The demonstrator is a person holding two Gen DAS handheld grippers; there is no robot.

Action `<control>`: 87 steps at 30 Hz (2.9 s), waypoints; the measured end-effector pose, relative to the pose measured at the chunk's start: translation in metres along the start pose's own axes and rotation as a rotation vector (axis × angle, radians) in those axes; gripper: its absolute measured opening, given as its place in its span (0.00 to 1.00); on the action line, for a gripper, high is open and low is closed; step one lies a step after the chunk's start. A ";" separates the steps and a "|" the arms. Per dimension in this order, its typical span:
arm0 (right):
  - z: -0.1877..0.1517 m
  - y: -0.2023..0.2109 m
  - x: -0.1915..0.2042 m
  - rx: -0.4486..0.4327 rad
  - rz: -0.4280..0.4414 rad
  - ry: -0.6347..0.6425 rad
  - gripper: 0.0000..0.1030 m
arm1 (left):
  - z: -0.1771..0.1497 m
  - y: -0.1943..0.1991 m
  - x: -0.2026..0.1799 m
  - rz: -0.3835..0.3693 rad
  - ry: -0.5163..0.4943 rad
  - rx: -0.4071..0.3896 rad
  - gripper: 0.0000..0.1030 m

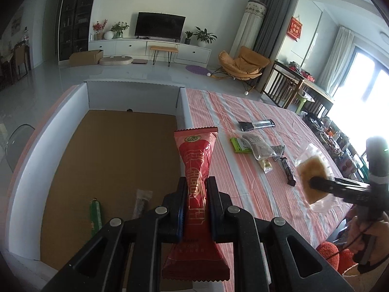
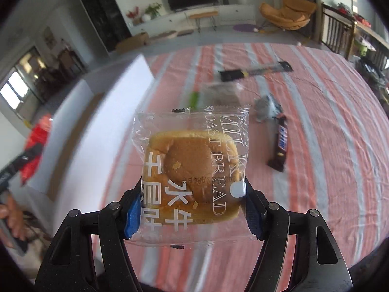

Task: Organize snacks
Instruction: 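Carry the red wafer bar and bread into the box and open both tools, then move both tools back over the remaining snacks on the bed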

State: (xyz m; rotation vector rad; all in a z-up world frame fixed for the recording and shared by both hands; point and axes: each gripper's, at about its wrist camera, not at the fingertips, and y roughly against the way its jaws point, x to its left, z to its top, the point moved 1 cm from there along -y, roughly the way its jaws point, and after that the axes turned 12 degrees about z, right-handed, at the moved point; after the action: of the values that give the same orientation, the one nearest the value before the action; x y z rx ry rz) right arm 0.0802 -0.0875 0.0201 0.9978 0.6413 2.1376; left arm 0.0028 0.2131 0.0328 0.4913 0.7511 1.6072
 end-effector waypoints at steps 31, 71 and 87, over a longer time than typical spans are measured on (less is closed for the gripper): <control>0.007 -0.055 0.114 -0.164 0.105 0.123 0.77 | -0.011 0.005 0.058 0.272 0.076 -0.115 0.85; -0.108 -0.009 -0.152 -0.200 -0.630 -0.408 0.80 | -0.079 -0.188 -0.202 0.092 -0.305 0.136 1.00; -0.109 -0.011 -0.149 -0.170 -0.658 -0.390 0.81 | -0.079 -0.188 -0.202 0.092 -0.305 0.136 1.00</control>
State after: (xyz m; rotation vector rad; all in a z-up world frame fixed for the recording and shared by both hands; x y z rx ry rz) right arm 0.0676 -0.2074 -0.1201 0.9138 0.4936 1.3531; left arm 0.1161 0.0106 -0.1355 0.8589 0.6146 1.5256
